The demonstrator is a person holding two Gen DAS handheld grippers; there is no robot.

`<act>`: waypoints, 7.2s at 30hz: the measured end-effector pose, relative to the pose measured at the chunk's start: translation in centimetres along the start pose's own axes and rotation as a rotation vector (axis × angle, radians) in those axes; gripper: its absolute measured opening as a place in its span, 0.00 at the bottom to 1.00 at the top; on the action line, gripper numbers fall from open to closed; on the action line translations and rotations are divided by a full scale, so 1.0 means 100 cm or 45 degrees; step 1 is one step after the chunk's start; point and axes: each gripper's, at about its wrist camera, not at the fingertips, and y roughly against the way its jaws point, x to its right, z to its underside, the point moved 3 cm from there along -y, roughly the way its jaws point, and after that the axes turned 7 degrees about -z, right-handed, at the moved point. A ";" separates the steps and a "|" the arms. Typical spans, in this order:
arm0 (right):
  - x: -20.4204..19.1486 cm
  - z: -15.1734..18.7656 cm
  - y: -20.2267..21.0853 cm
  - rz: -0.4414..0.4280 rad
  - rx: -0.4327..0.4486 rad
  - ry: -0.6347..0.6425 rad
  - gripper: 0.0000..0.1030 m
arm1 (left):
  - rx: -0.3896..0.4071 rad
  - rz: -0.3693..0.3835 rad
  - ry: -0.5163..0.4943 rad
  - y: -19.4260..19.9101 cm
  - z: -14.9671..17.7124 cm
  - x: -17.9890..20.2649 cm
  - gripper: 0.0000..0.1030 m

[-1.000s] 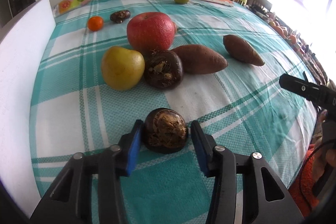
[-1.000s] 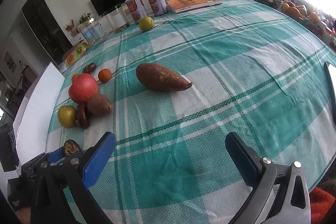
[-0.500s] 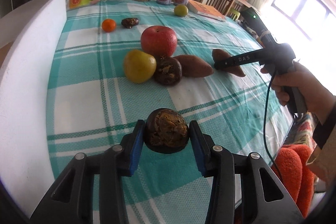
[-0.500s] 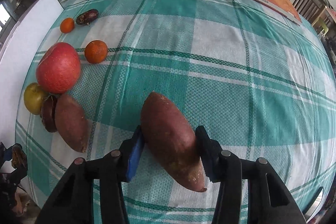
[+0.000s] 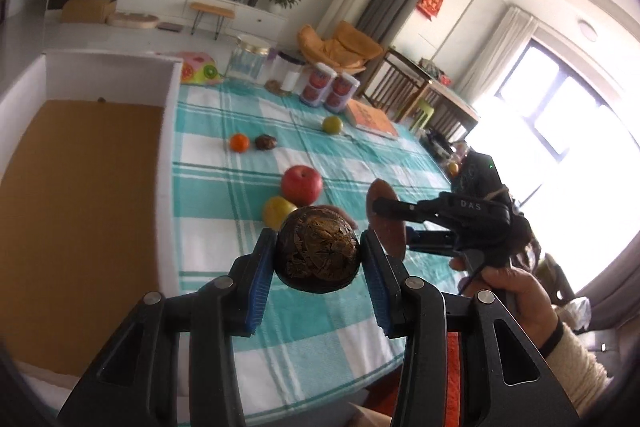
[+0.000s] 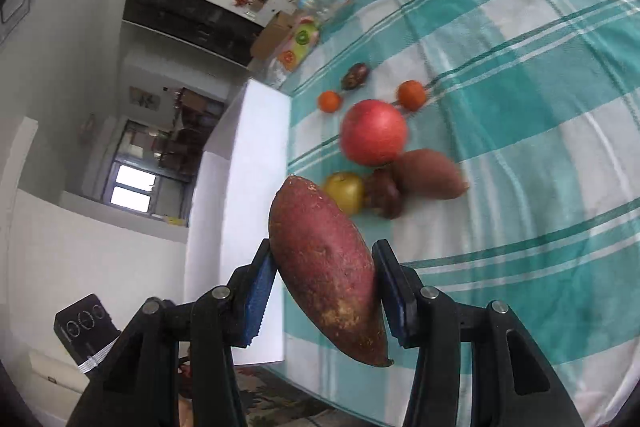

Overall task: Organize fruits
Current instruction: 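Carry both fruits over the white cardboard box and open both tools to drop them, then bring both open tools back over the tablecloth toward the remaining fruits, then grasp the yellow-green pear with the left tool while the right tool grasps a tangerine, then carry the pear and tangerine over the box and open both tools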

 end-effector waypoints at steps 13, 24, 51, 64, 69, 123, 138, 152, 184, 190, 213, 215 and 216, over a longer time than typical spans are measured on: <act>-0.132 0.075 -0.249 -0.141 -0.395 0.213 0.48 | -0.016 -0.713 0.208 0.018 0.026 -0.171 0.44; -0.129 0.044 -0.193 0.014 -0.126 0.406 0.67 | 0.036 -0.683 0.178 0.006 0.018 -0.149 0.74; 0.145 0.013 0.086 1.282 0.486 0.186 0.91 | 0.000 -0.750 -0.308 -0.061 0.025 -0.028 0.87; 0.145 0.015 0.087 1.286 0.508 0.175 0.91 | 0.166 -0.509 -0.486 -0.067 0.022 0.080 0.97; 0.145 0.016 0.087 1.293 0.511 0.179 0.92 | -0.094 -0.369 -0.453 -0.123 0.057 0.090 0.97; 0.153 0.016 0.083 1.301 0.453 0.158 1.00 | -0.239 -0.476 -0.401 -0.215 0.097 0.053 1.00; 0.153 0.016 0.083 1.302 0.452 0.159 1.00 | -0.296 -0.282 -0.106 -0.208 0.069 0.029 0.98; 0.153 0.016 0.084 1.302 0.451 0.159 1.00 | -0.189 -0.329 0.021 -0.240 0.024 0.016 0.65; 0.118 -0.144 -0.065 0.680 -0.016 0.066 0.44 | -0.215 -0.287 -0.174 -0.184 0.070 0.016 0.50; 0.104 -0.131 -0.043 0.678 -0.012 0.118 0.28 | -0.223 -0.256 -0.144 -0.179 0.068 0.016 0.49; -0.140 0.097 -0.176 0.100 -0.438 0.648 0.30 | -0.071 -0.606 0.261 0.010 0.036 -0.145 0.50; -0.135 0.104 -0.188 0.159 -0.461 0.677 0.31 | -0.105 -0.660 0.283 0.001 0.040 -0.158 0.50; -0.133 0.106 -0.192 0.190 -0.466 0.686 0.32 | -0.110 -0.679 0.285 -0.002 0.041 -0.160 0.51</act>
